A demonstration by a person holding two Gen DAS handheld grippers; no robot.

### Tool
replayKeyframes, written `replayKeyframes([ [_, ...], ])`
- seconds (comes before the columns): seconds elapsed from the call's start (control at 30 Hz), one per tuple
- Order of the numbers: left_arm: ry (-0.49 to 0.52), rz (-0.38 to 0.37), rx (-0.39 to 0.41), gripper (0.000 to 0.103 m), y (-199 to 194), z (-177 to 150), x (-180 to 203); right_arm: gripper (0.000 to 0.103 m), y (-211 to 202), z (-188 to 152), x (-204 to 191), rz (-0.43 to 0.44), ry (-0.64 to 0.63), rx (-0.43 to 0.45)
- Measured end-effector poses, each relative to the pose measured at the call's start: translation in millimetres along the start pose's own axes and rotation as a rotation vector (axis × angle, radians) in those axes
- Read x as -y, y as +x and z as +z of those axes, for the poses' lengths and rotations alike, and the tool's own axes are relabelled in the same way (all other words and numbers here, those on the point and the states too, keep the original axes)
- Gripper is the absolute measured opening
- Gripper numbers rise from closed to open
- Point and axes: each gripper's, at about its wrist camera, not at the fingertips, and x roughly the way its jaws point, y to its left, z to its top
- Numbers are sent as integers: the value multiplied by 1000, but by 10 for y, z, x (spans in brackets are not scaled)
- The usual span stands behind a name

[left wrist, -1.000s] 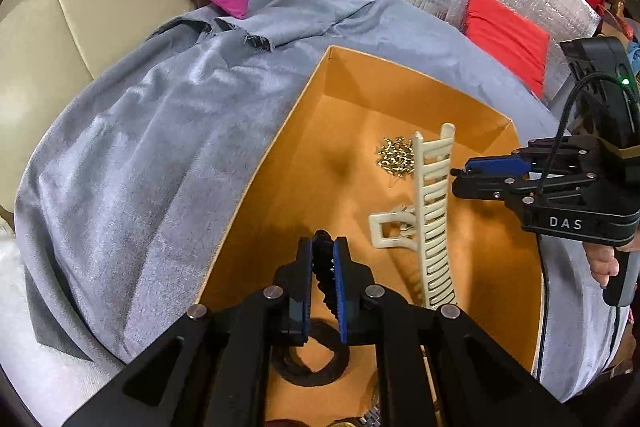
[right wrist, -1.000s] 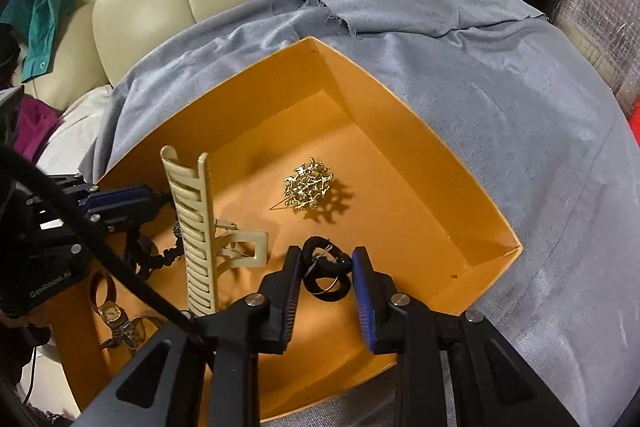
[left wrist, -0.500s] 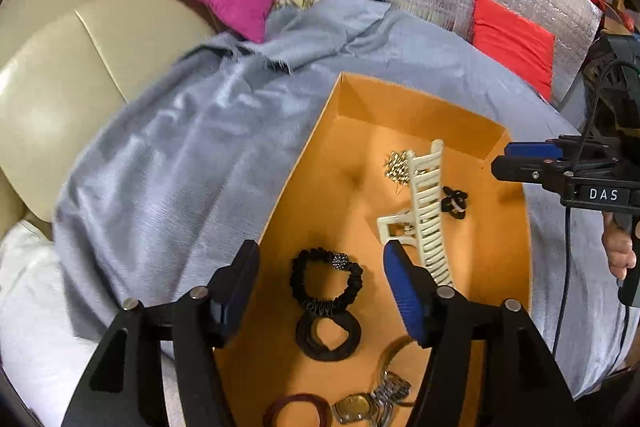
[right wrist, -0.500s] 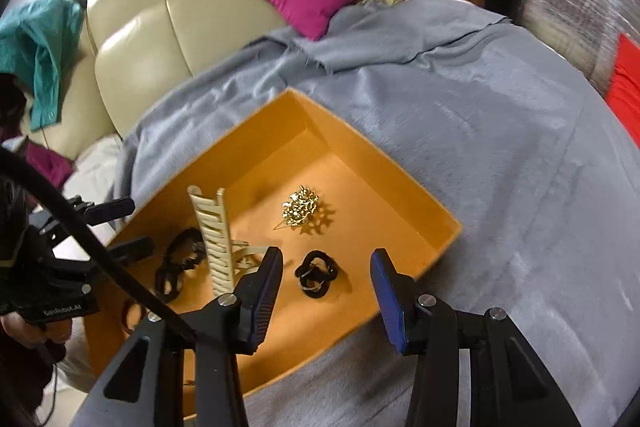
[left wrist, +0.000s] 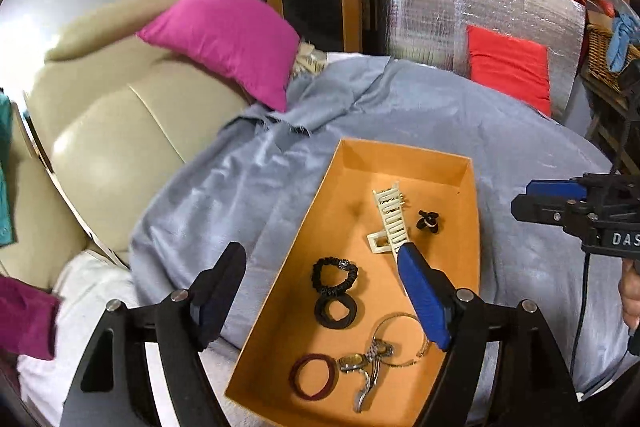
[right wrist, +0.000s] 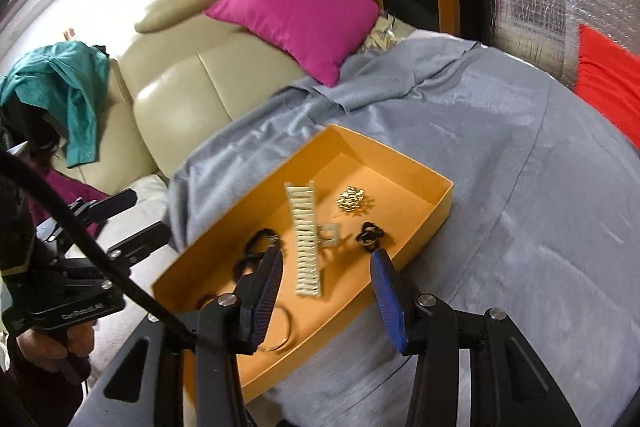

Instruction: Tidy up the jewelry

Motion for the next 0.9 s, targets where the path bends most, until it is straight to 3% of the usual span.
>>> replayKeyframes([
  [0.37, 75, 35, 75, 81, -661, -78, 277, 50, -682, -302, -206, 24, 13, 67],
  [0.63, 153, 143, 134, 92, -1054, -205, 465, 50, -984, -556, -407, 36, 35, 83],
  [0.9, 125, 168, 111, 93, -1297, -334, 402, 50, -1223, -848, -655, -17, 85, 96],
])
